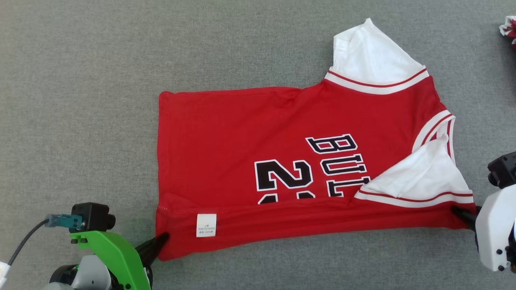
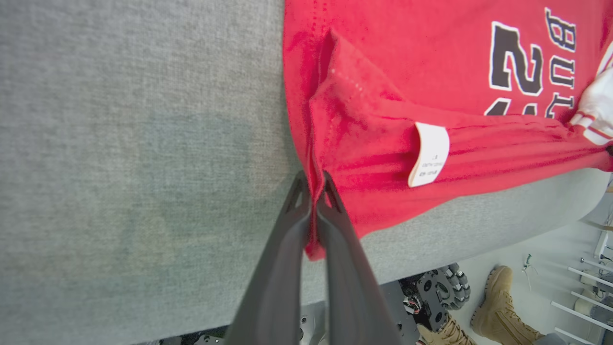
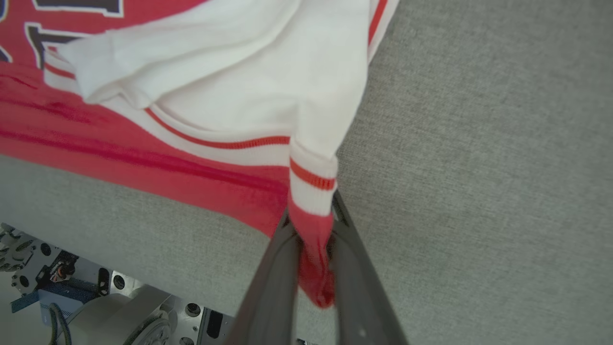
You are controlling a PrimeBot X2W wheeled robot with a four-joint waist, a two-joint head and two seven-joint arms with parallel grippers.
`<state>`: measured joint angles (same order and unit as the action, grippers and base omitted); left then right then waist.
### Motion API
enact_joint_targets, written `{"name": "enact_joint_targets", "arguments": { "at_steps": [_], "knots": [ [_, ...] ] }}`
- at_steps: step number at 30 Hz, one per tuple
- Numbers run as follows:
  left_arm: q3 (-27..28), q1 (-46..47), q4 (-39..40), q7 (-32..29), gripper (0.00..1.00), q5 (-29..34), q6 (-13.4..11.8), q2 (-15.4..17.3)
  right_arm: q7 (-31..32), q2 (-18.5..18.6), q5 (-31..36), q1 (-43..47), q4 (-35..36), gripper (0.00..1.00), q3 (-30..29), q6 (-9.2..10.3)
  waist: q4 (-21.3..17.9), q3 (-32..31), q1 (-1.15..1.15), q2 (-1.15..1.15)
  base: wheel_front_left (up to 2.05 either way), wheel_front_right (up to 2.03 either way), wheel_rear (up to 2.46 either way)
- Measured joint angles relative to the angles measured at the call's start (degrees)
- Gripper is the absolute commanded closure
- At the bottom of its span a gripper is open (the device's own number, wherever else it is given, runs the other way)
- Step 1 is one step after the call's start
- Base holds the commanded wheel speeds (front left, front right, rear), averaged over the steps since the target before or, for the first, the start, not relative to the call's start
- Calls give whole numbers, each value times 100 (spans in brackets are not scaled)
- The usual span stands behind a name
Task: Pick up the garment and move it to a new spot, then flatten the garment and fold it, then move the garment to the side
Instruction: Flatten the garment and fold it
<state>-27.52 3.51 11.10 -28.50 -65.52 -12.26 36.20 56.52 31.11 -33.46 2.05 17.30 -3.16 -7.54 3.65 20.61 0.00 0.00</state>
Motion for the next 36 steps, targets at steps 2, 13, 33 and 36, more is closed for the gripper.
{"name": "enact_joint_targets", "arguments": {
  "at_steps": [2, 13, 33, 36],
  "knots": [
    [-60, 0, -63, 36, 0, 190, -104, 8, -163, 65, 171, -3, -49, 0, 202, 1, -41, 84, 0, 0, 0, 0, 0],
    [324, 743, 750, 48, 0, 848, -389, 676, -389, 825, 245, -1057, 757, 0, -252, 5, -120, 91, 0, 0, 0, 0, 0],
    [-794, 4156, -2932, 802, 0, 1766, 877, -1731, -1079, -355, 2250, -5200, -2937, 0, 1351, 3, 838, 1228, 1, 0, 0, 0, 0],
    [-815, 4324, -3120, 883, 0, 1767, 978, -1801, -1065, -350, 2251, -5368, -3105, 0, 1415, 3, 926, 1320, 1, 0, 0, 0, 0]
  ]
}}
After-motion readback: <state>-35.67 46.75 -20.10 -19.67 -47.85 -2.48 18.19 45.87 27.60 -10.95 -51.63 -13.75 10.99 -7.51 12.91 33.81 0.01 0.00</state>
